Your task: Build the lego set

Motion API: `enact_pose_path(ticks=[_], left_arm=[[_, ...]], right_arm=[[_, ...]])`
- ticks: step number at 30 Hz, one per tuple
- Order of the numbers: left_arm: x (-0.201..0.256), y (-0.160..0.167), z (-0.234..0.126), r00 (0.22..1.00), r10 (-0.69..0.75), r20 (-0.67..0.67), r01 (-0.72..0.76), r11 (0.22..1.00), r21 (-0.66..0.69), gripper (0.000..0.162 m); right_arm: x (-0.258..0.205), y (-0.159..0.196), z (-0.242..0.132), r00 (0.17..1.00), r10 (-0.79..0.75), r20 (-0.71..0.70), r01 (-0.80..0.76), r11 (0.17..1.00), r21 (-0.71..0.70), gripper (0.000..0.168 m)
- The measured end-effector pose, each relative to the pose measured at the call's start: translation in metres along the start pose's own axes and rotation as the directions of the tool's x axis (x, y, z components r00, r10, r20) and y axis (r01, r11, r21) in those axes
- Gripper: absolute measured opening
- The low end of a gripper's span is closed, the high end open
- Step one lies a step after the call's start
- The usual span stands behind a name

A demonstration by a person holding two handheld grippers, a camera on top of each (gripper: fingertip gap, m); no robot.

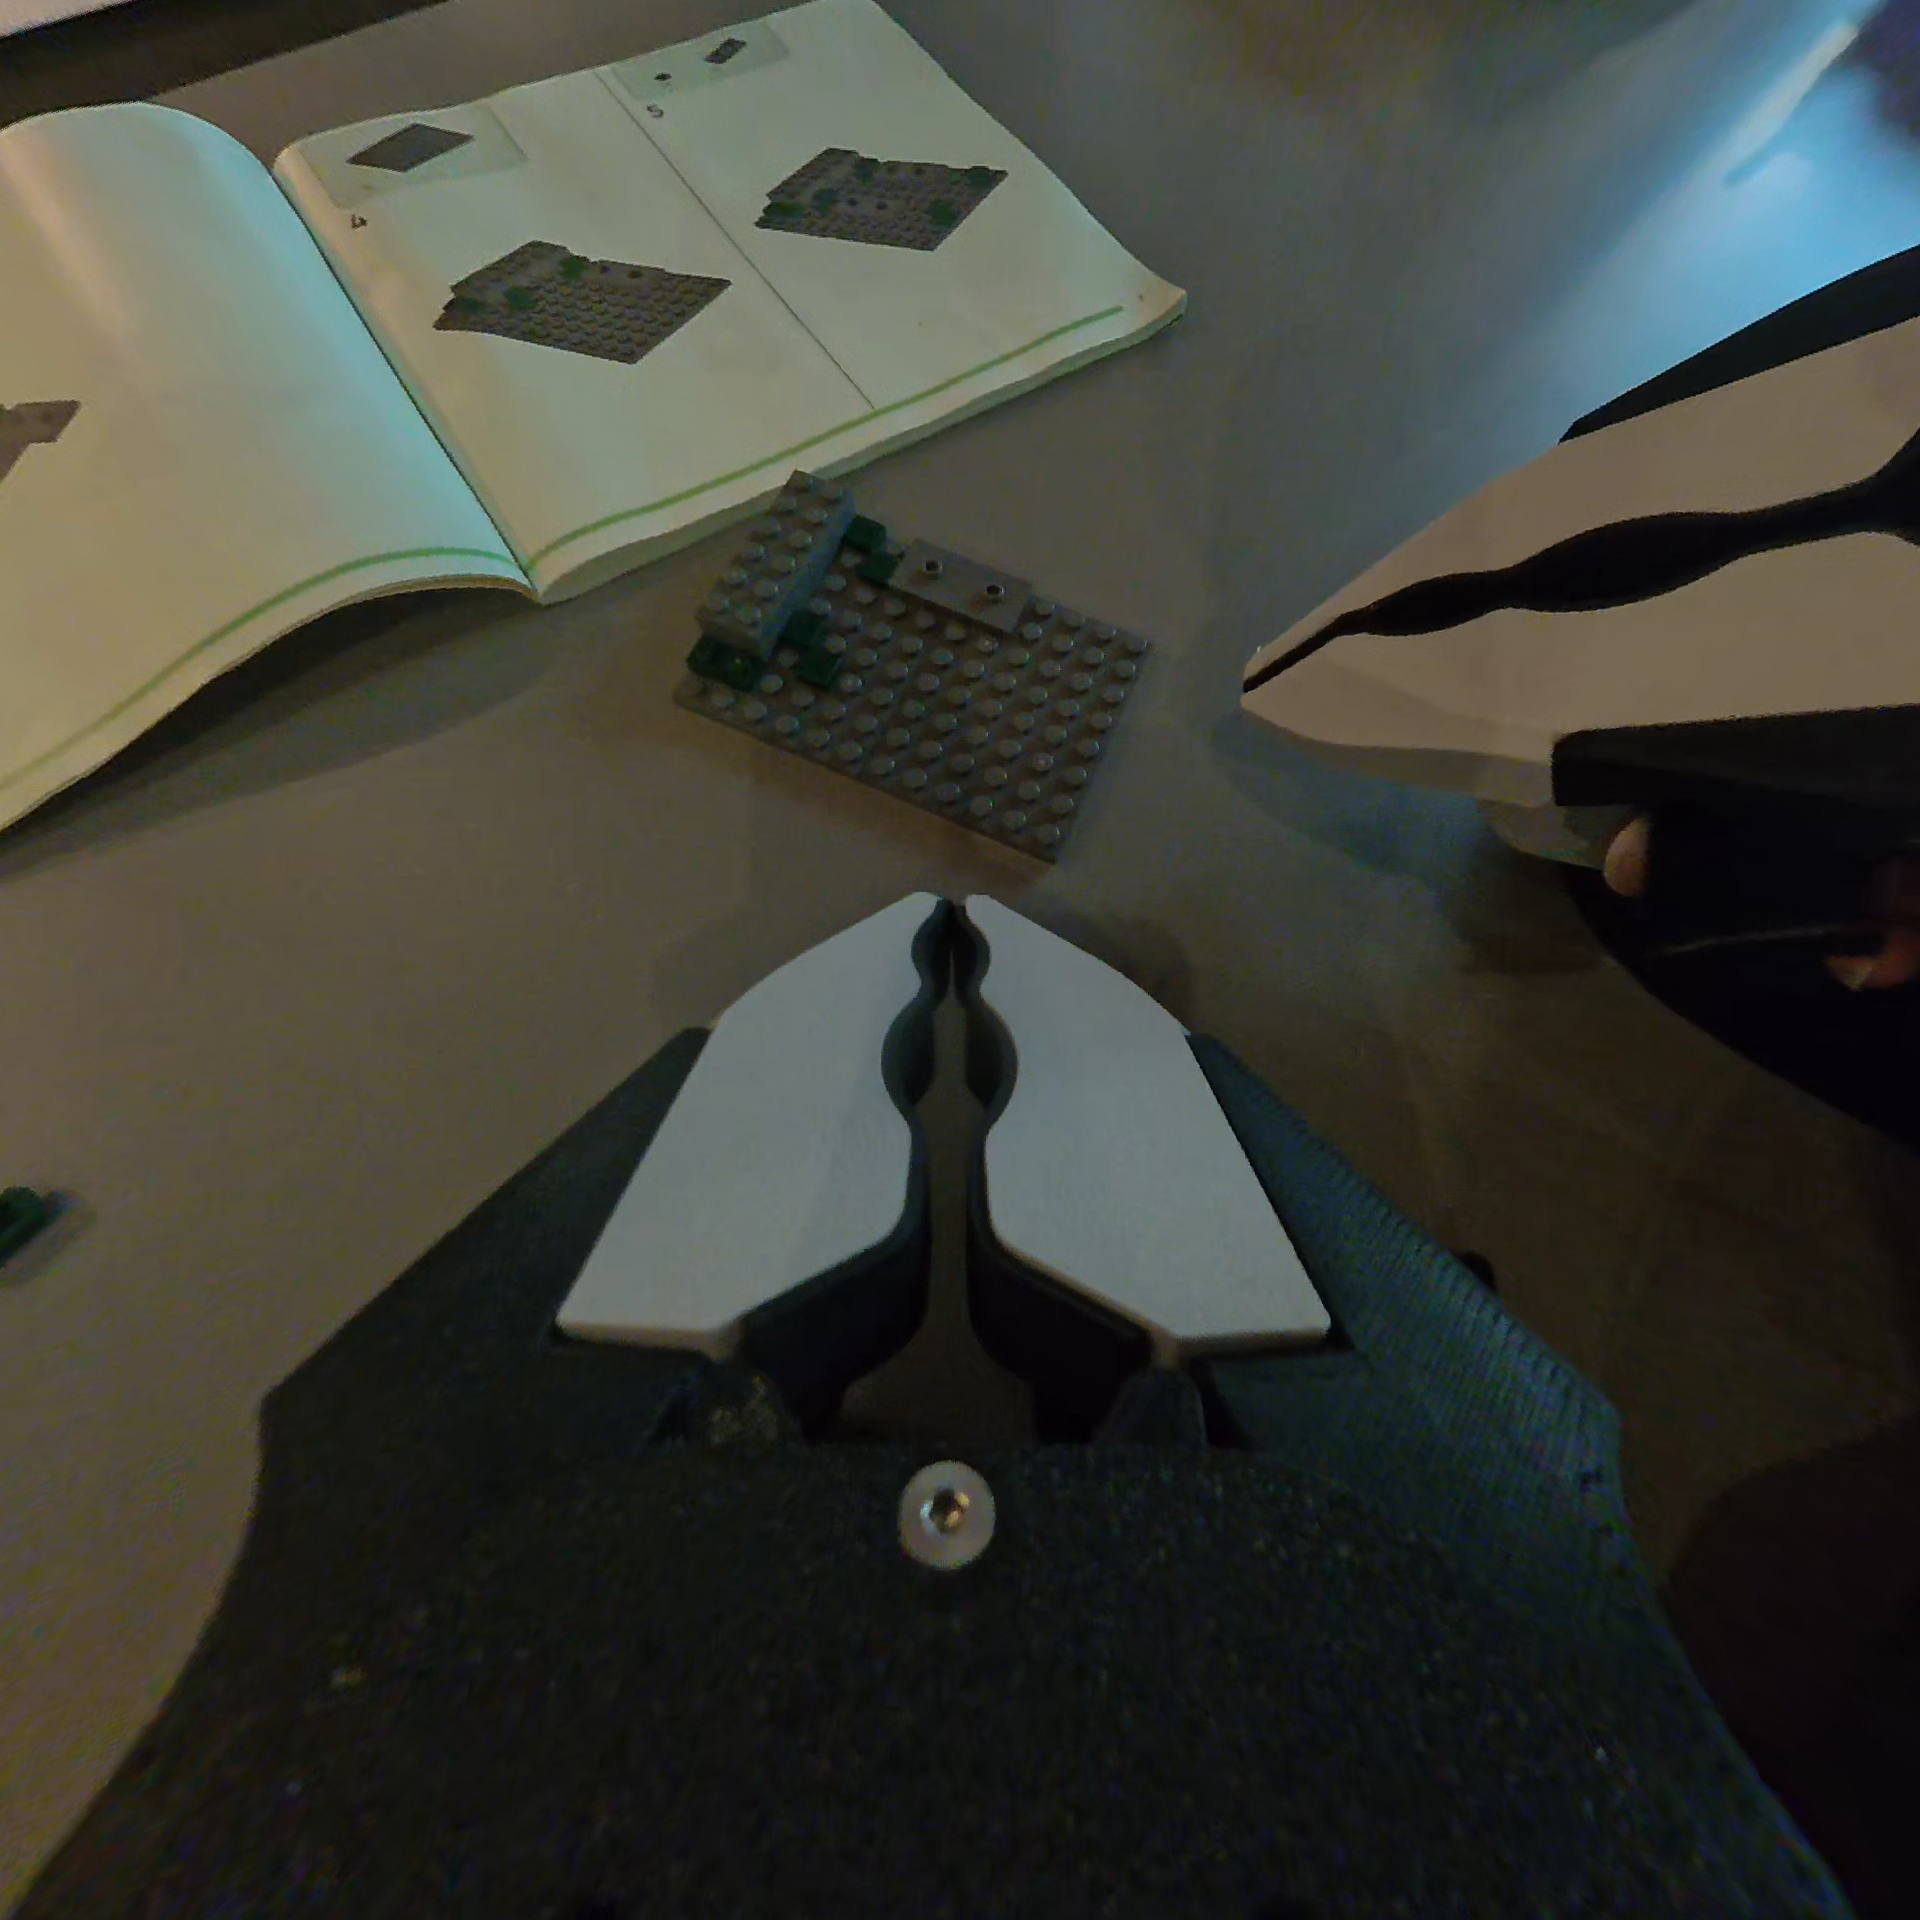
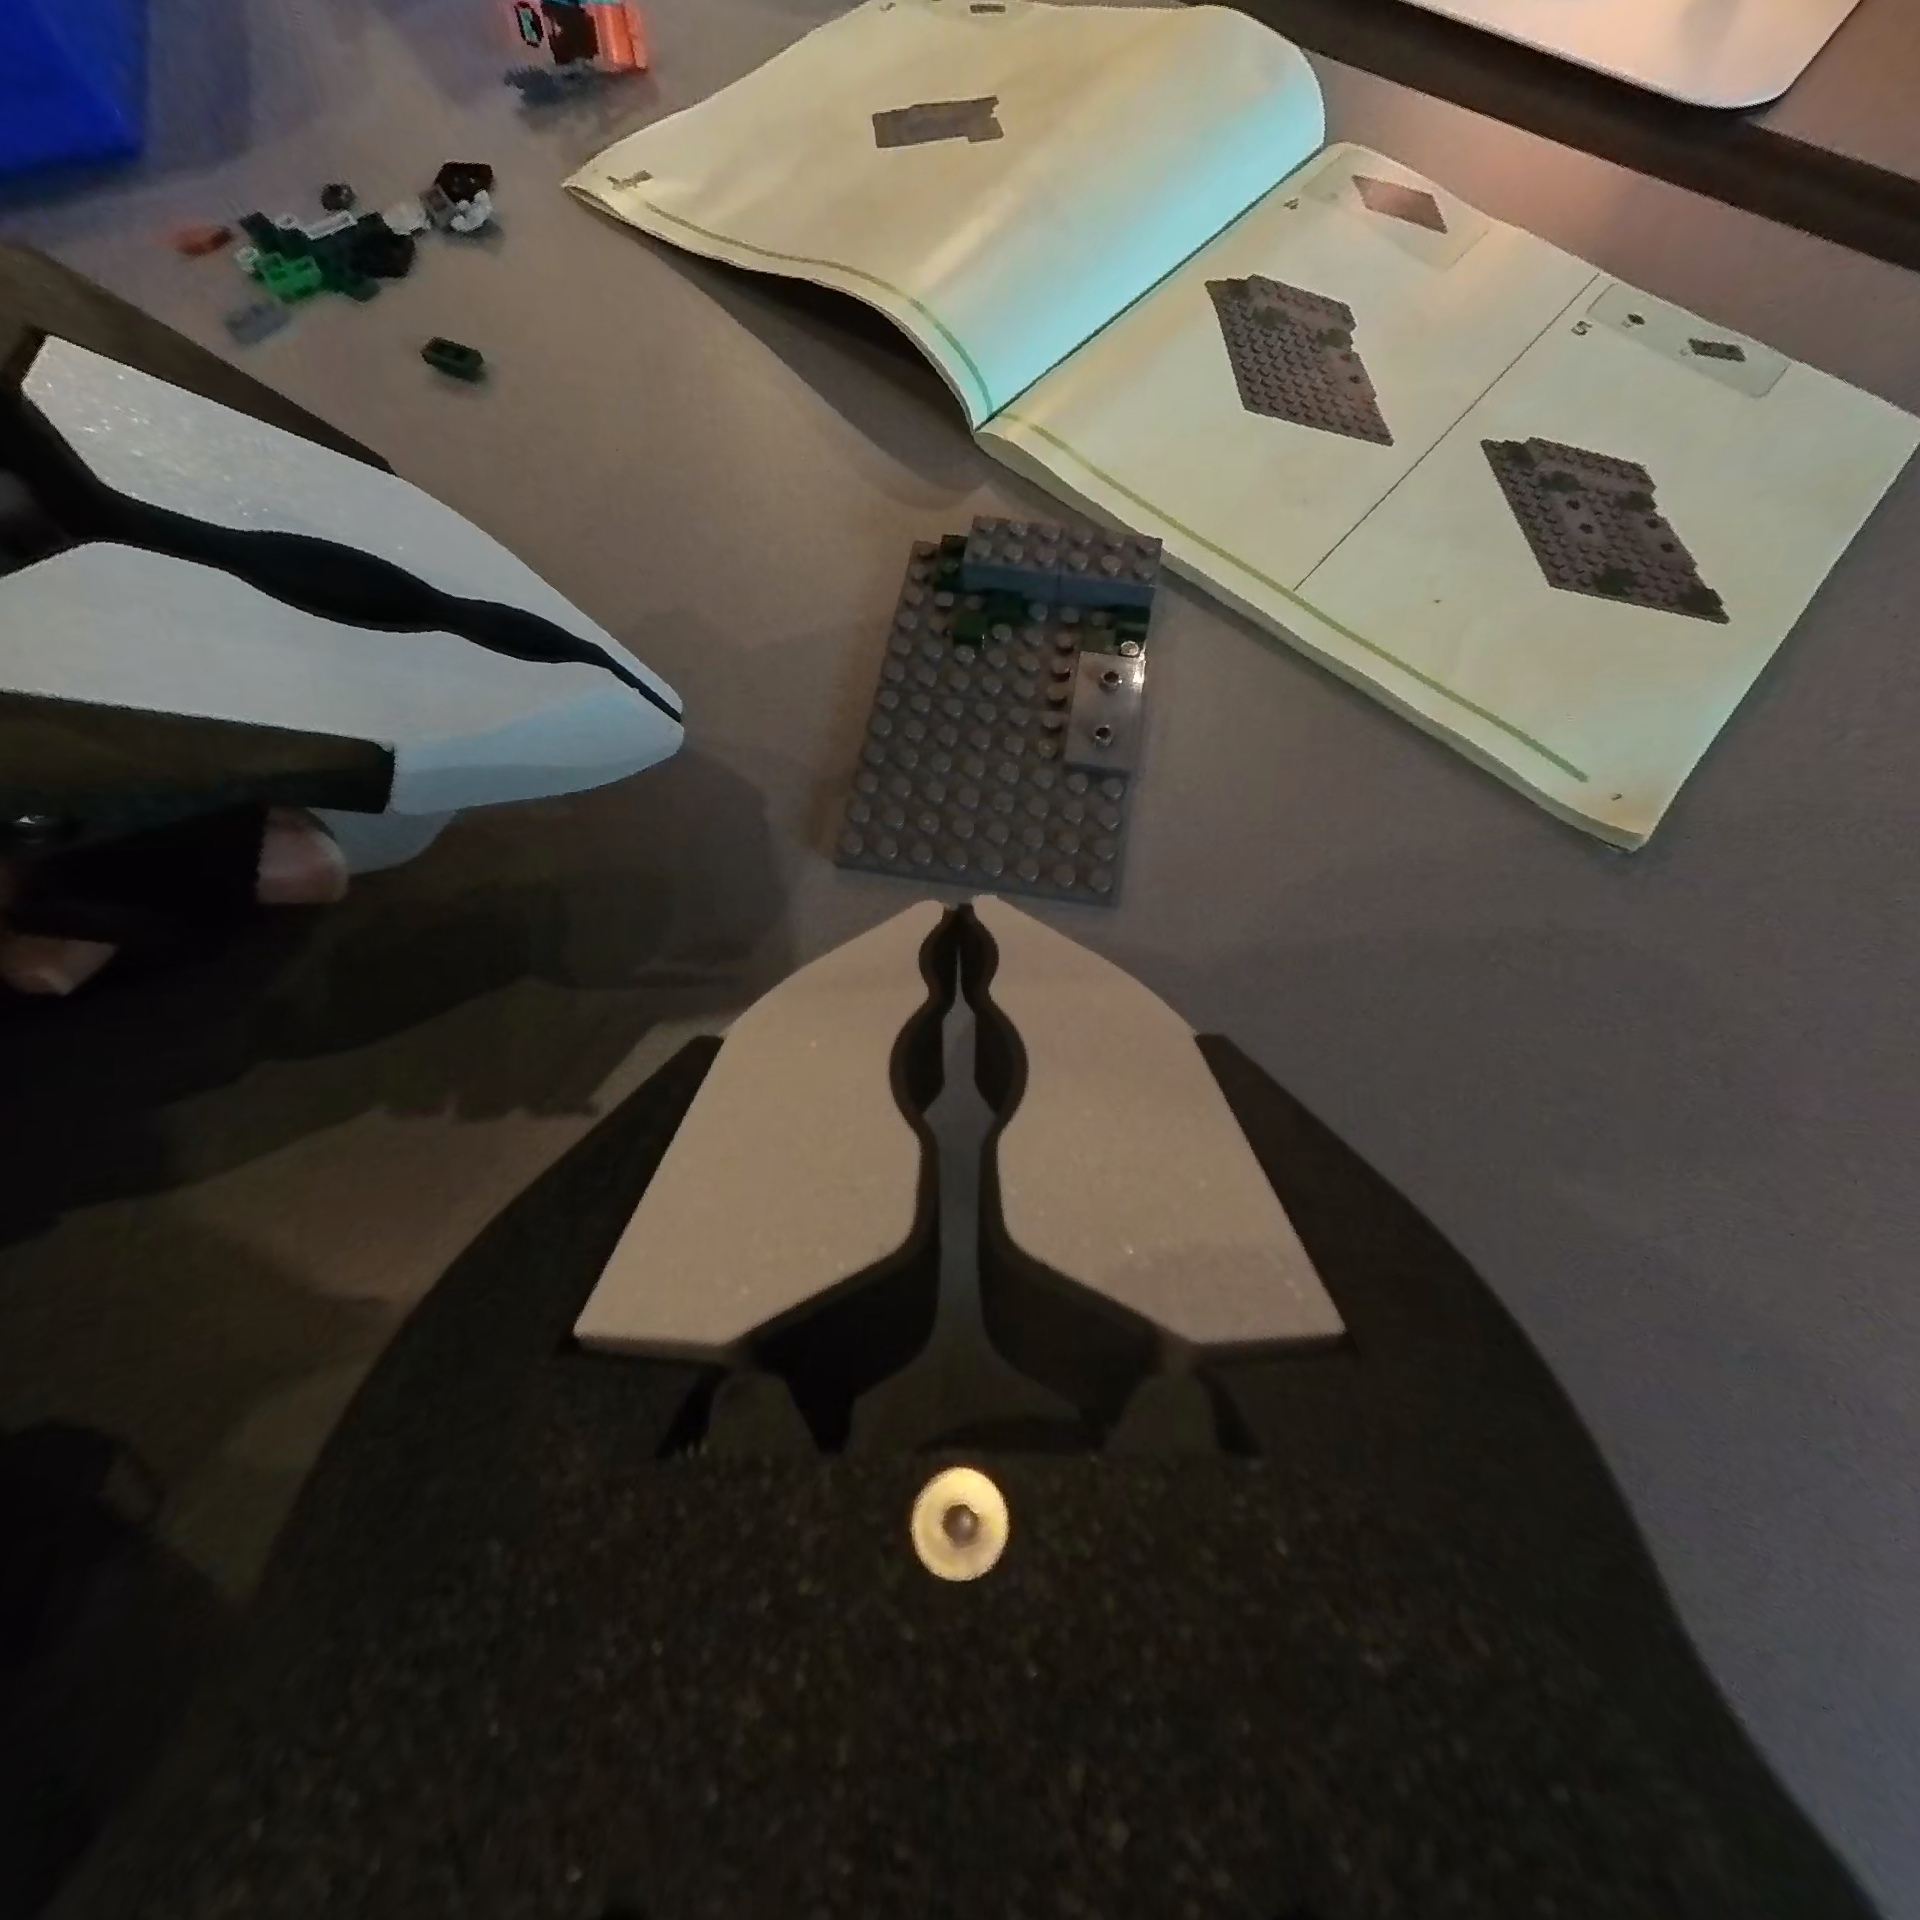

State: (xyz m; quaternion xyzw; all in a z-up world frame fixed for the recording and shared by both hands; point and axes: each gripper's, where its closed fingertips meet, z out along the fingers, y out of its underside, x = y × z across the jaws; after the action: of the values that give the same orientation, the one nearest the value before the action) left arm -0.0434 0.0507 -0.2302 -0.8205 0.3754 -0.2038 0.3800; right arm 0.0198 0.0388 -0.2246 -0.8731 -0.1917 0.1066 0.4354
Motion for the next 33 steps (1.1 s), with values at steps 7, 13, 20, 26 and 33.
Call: enact_pose_path(ticks=[7, 13, 20, 26, 33], left_arm=[[0.001, 0.0, 0.0, 1.0, 0.001, -0.004, -0.001, 1.0, 0.003, 0.0], [0.001, 0.0, -0.001, 1.0, 0.007, 0.0, -0.007, 1.0, 0.004, 0.0], [-0.004, -0.005, -0.005, 1.0, 0.012, 0.014, -0.013, 1.0, 0.02, 0.0], [-0.015, -0.01, -0.009, 1.0, 0.005, 0.028, -0.006, 0.999, 0.039, 0.0], [-0.025, -0.014, -0.007, 1.0, -0.011, 0.026, 0.01, 0.999, 0.053, 0.0]], right_arm=[[-0.001, 0.0, 0.0, 1.0, -0.002, 0.002, 0.002, 1.0, 0.001, 0.0], [-0.001, 0.0, 0.001, 1.0, -0.002, 0.005, 0.002, 1.0, -0.003, 0.0], [0.008, -0.007, 0.002, 1.0, 0.024, 0.005, -0.024, 1.0, -0.002, 0.0], [0.043, -0.038, 0.002, 0.998, 0.018, -0.06, -0.017, 1.0, 0.023, 0.0], [0.089, -0.075, 0.01, 0.992, 0.035, -0.122, -0.03, 0.998, 0.047, 0.0]])
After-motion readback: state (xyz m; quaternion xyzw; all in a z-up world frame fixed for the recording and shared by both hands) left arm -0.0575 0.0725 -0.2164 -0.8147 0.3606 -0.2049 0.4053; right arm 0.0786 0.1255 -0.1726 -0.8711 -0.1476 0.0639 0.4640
